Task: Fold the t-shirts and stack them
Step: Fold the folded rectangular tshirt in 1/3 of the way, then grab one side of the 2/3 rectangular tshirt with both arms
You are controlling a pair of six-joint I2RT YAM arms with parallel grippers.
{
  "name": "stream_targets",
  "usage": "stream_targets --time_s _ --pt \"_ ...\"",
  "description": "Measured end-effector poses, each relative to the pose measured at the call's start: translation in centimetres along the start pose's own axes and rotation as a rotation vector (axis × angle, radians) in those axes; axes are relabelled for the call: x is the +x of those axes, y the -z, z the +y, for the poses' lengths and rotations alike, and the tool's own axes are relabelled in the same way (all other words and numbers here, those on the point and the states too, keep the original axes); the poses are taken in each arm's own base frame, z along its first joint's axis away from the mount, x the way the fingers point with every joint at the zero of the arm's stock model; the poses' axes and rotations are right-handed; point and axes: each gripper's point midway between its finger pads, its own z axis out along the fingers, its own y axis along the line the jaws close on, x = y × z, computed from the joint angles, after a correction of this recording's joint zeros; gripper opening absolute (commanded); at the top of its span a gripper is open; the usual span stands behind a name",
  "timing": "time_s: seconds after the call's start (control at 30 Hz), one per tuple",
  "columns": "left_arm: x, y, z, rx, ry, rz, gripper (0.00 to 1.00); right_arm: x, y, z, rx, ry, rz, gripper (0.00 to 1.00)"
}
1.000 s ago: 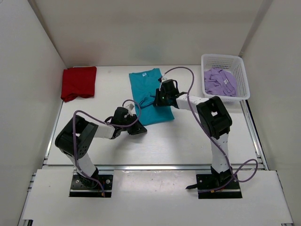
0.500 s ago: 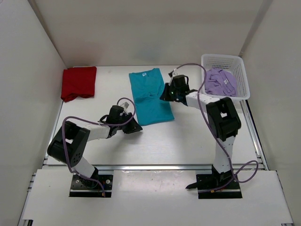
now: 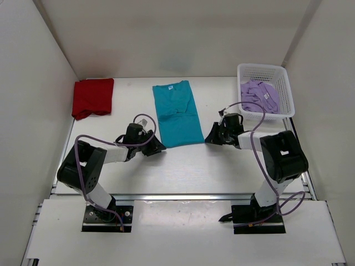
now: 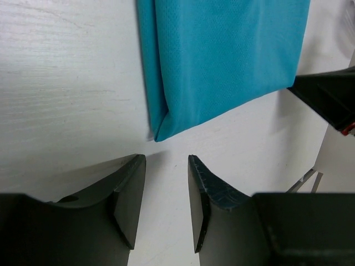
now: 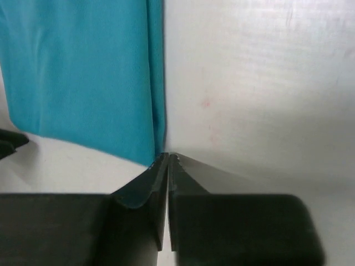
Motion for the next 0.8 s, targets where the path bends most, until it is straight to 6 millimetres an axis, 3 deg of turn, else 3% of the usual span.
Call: stream_targets --time_s 0.07,0.13,0.3,0.37,0.47,0.6,0.63,0.73,0.8 --pt "-0.1 -0.2 -0.2 0.003 -0.003 0.0 0.49 0.6 0.7 0.1 -0.009 0.0 -0.002 0.28" --pt "-0.2 -0.4 -0.3 0.003 -0.008 0.0 0.49 0.8 1.5 0.2 -0.014 0.002 -0.014 0.37" --pt "-0.4 -1.1 -0.6 0.003 -0.015 -0.001 0.4 0.8 2.1 0.2 -0.035 -0.011 -0.02 0.45" --pt "-0.4 -1.3 -0.5 -0.002 -0.011 -0.003 0.32 0.7 1.8 0.5 -0.055 -0.013 -0.008 0.44" --pt "-0.6 -1.5 -0.3 -0.008 -0.003 -0.011 0.33 0.2 0.6 1.2 -0.106 -0.023 0.004 0.38" --pt "-1.1 -1.6 -0.3 -0.007 0.003 -0.026 0.33 0.1 -0.4 1.7 -0.153 -0.046 0.02 0.18" --pt "-1.2 -1.7 -0.3 -0.005 0.005 -0.029 0.28 0.2 -0.6 1.7 -0.157 -0.048 0.024 0.11" --pt "-1.3 -1.9 0.0 -0.015 0.013 -0.035 0.13 0.3 -0.9 1.7 -0.16 -0.061 0.033 0.0" --pt "-1.3 -2.0 0.0 -0.013 0.018 -0.035 0.01 0.4 -0.9 1.8 -0.162 -0.067 0.034 0.0"
